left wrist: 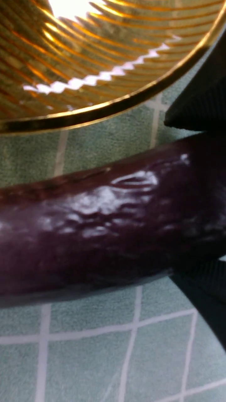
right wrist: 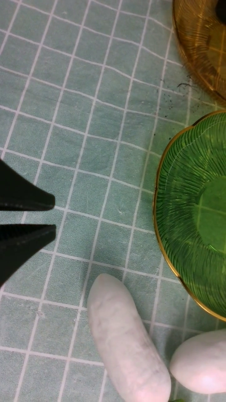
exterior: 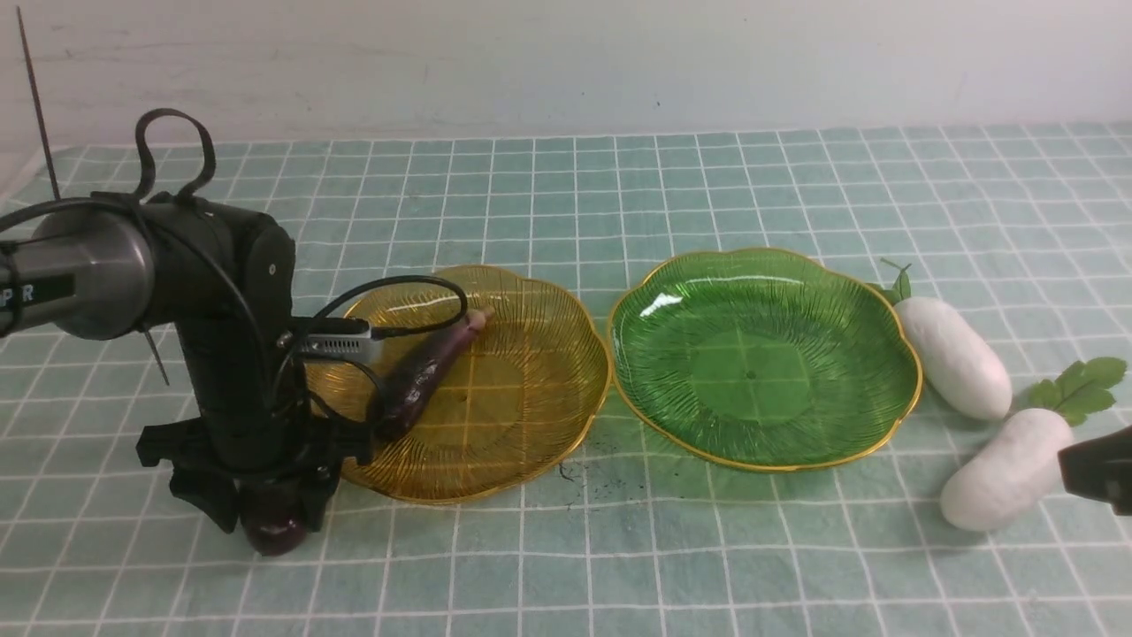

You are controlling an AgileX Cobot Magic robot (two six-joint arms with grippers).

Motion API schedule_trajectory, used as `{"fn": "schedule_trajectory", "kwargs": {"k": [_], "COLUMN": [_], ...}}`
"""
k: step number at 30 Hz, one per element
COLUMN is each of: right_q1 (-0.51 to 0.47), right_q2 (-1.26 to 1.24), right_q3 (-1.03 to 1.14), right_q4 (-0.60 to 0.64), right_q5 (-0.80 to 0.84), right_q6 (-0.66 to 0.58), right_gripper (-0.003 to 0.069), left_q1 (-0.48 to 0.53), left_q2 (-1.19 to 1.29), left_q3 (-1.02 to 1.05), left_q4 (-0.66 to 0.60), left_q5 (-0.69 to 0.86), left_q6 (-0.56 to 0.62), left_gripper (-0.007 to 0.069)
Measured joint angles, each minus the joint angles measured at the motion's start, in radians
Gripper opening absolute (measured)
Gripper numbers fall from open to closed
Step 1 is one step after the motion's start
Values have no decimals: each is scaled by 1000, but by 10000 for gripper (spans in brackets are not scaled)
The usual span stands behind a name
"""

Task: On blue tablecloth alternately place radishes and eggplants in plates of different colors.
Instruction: 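Pick up the eggplant and place it in the yellow plate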

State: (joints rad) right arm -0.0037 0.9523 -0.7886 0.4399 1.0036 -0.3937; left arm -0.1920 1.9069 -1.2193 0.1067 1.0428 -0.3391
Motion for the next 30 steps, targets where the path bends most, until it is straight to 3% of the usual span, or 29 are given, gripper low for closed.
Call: {"fn": "schedule_trajectory", "kwargs": {"k": [3,9,13,19,24,30], "right_q1": [0,0,0,0,0,0], "right_q2": [0,0,0,0,0,0], "right_q3": [0,0,0,0,0,0], "right_q4": [0,0,0,0,0,0], "right_q5": [0,0,-1,-6,-9,-9], "right_q6": [0,0,-4,-6,-7,-7], "right_gripper": [55,55,55,55,55,55], "left_q1": [0,0,1,-6,-70,-152], "left_q2": [0,-1,-15,-43,-24,57], "left_q3": [0,-87,-176,-307,-346,-347], "left_q4": [9,137,144,-56,-233,-255], "left_q5": [20,147,157,165,167,139], "left_q6": [13,97,188,239,314,406], "left_gripper": [409,409,409,409,409,409]}}
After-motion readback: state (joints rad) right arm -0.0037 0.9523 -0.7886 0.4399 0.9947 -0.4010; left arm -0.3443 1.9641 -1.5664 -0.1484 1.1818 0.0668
